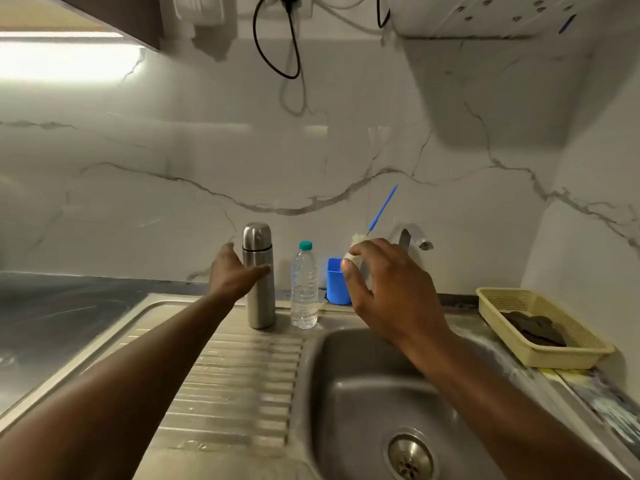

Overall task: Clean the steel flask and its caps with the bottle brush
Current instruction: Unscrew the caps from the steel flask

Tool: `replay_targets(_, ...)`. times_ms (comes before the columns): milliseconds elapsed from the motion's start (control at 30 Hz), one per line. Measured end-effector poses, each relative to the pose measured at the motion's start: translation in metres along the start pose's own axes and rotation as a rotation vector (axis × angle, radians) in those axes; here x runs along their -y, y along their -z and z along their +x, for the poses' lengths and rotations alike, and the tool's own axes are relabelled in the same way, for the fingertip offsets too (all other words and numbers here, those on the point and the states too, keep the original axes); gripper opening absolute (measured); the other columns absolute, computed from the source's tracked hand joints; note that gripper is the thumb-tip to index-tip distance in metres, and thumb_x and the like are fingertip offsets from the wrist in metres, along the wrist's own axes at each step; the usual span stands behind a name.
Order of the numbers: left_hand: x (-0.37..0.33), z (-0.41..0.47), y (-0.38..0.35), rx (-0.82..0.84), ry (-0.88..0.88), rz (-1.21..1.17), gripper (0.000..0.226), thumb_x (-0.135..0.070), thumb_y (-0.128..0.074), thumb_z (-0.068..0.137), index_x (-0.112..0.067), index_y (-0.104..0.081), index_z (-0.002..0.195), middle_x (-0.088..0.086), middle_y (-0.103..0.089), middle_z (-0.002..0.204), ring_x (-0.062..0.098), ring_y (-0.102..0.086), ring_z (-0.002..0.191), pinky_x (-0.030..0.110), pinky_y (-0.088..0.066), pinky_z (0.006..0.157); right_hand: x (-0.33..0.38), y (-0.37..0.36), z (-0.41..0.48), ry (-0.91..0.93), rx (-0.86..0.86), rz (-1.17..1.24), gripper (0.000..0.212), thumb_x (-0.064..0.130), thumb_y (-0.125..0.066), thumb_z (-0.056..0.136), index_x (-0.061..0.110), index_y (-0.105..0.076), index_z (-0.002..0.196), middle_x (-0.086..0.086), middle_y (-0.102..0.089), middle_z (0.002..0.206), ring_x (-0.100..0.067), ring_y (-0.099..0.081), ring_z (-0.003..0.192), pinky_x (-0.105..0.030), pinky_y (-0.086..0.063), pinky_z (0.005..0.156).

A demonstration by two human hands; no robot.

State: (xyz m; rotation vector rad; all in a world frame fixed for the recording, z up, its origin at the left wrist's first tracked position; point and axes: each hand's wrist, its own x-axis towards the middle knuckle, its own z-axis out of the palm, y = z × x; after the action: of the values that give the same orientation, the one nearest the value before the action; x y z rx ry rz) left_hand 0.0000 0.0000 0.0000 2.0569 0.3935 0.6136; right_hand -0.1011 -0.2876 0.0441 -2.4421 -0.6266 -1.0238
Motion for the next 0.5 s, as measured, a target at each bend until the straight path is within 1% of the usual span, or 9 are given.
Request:
replay_targets(67,-0.002,0.002,-0.004,0.027,0.043,-0.07,0.098,-0.031,-0.094,0.076,-0.01,-0.041,0.156,0.015,-0.057,0.147,0.033,-0.056,0.132,0.046,-0.05,0.105,-0.004,0.002,0.002,-0.013,0.005,0.011,0.029,0.045,-0.049,0.105,0.025,-0.065,0.116,0.01,-0.067,0.119,-0.009,-0.061,0.104,-0.02,-0.04,0.075)
replay_targets(133,0.004,0.009,-0.008,0.082,0.069,-0.115,0.081,-0.028,-0.094,0.076,-0.009,-0.053,0.143,0.008,-0.063,0.124,0.028,-0.06,0.116,0.041,-0.051,0.094,-0.009,0.0,0.002,-0.021,0.017,0.02,0.029,0.046,-0.048,0.105,0.025,-0.065,0.116,0.01,-0.067,0.118,-0.008,-0.06,0.102,-0.02,-0.039,0.074)
replay_targets(167,0.006,0.012,-0.012,0.109,0.065,-0.133,0.072,-0.028,-0.094,0.075,-0.011,-0.057,0.135,0.004,-0.064,0.117,0.027,-0.061,0.112,0.04,-0.051,0.091,-0.012,-0.001,0.002,-0.026,0.018,0.024,0.03,0.046,-0.048,0.105,0.025,-0.065,0.116,0.01,-0.066,0.118,-0.008,-0.06,0.103,-0.02,-0.041,0.074)
replay_targets(200,0.008,0.015,-0.015,0.13,0.064,-0.146,0.068,-0.03,-0.095,0.074,-0.014,-0.059,0.13,0.002,-0.065,0.114,0.027,-0.063,0.112,0.04,-0.051,0.091,-0.014,-0.001,0.002,-0.028,0.016,0.024,0.03,0.046,-0.047,0.105,0.025,-0.065,0.116,0.01,-0.066,0.118,-0.009,-0.06,0.104,-0.02,-0.043,0.075)
replay_targets(267,0.014,0.02,-0.021,0.152,0.071,-0.178,0.071,-0.034,-0.096,0.072,-0.016,-0.059,0.13,0.003,-0.067,0.114,0.028,-0.064,0.112,0.042,-0.053,0.092,-0.02,-0.002,0.003,-0.035,0.011,0.037,0.03,0.046,-0.047,0.104,0.024,-0.065,0.116,0.011,-0.065,0.119,-0.009,-0.06,0.106,-0.022,-0.049,0.077)
replay_targets(300,0.016,0.021,-0.023,0.146,0.075,-0.193,0.071,-0.033,-0.095,0.073,-0.016,-0.058,0.131,0.003,-0.066,0.113,0.028,-0.064,0.112,0.042,-0.053,0.092,-0.022,-0.003,0.003,-0.037,0.017,0.037,0.031,0.047,-0.047,0.104,0.025,-0.065,0.116,0.011,-0.065,0.119,-0.009,-0.06,0.106,-0.022,-0.049,0.077)
replay_targets(400,0.016,0.02,-0.026,0.107,0.065,-0.236,0.066,-0.027,-0.093,0.077,-0.014,-0.057,0.131,0.004,-0.066,0.113,0.029,-0.064,0.113,0.043,-0.052,0.093,-0.026,-0.004,0.004,-0.059,0.028,0.05,0.032,0.048,-0.047,0.104,0.026,-0.065,0.117,0.012,-0.065,0.121,-0.007,-0.059,0.107,-0.018,-0.044,0.078)
replay_targets(433,0.015,0.018,-0.025,0.099,0.062,-0.24,0.065,-0.026,-0.093,0.078,-0.014,-0.057,0.131,0.004,-0.066,0.114,0.029,-0.064,0.113,0.043,-0.052,0.093,-0.028,-0.004,0.004,-0.069,0.027,0.064,0.031,0.048,-0.048,0.104,0.026,-0.065,0.116,0.012,-0.066,0.121,-0.007,-0.059,0.107,-0.018,-0.045,0.078)
replay_targets(500,0.016,0.014,-0.02,0.083,0.042,-0.239,0.065,-0.026,-0.093,0.077,-0.016,-0.058,0.131,0.004,-0.067,0.115,0.029,-0.064,0.112,0.043,-0.053,0.093,-0.029,-0.002,0.004,-0.079,0.026,0.079,0.027,0.048,-0.05,0.104,0.027,-0.064,0.115,0.013,-0.066,0.119,-0.007,-0.06,0.105,-0.023,-0.051,0.08)
